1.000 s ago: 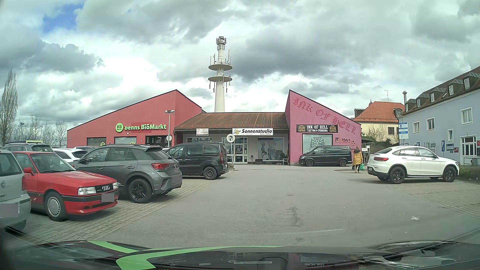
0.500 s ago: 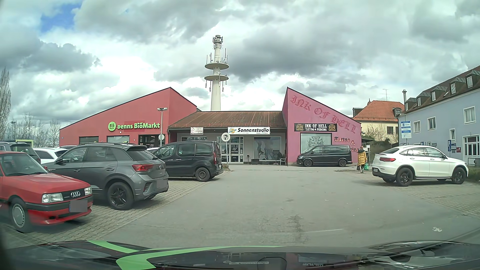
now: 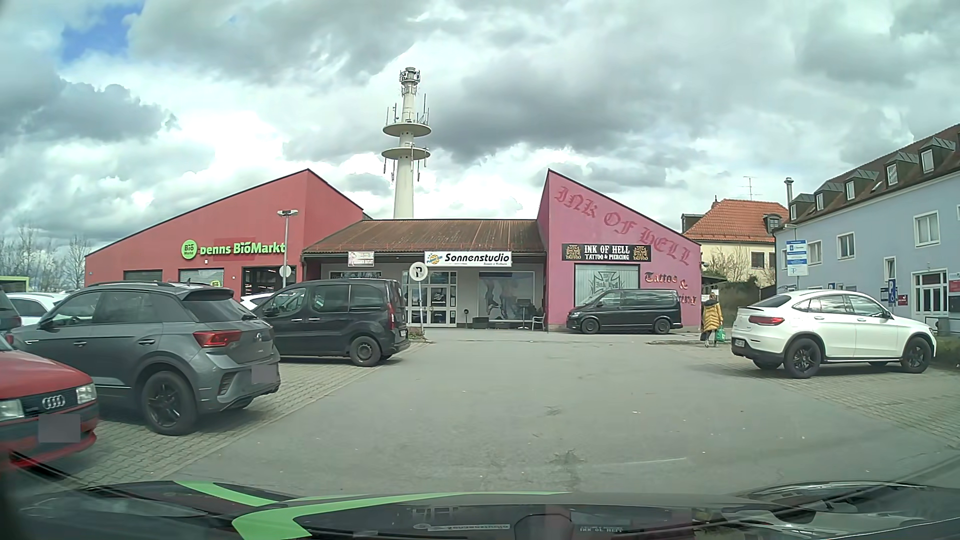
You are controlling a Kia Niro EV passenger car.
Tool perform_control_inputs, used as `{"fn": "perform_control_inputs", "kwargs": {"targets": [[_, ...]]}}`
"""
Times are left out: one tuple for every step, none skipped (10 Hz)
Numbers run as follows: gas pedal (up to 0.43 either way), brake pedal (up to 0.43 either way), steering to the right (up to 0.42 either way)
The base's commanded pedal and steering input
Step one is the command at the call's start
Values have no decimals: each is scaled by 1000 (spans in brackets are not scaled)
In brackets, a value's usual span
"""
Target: Follow the waypoints while adhering to traffic rules and regulations
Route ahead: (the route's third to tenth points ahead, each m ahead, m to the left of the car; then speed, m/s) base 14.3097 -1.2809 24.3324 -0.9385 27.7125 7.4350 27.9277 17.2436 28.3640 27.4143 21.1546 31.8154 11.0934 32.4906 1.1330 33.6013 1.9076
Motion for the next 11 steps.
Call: {"fn": "perform_control_inputs", "kwargs": {"targets": [[0, 0, 404], [8, 0, 445], [8, 0, 483], [8, 0, 527], [8, 0, 570], [8, 0, 602], [8, 0, 637], [8, 0, 668], [8, 0, 704], [0, 0, 734], [0, 0, 756]]}}
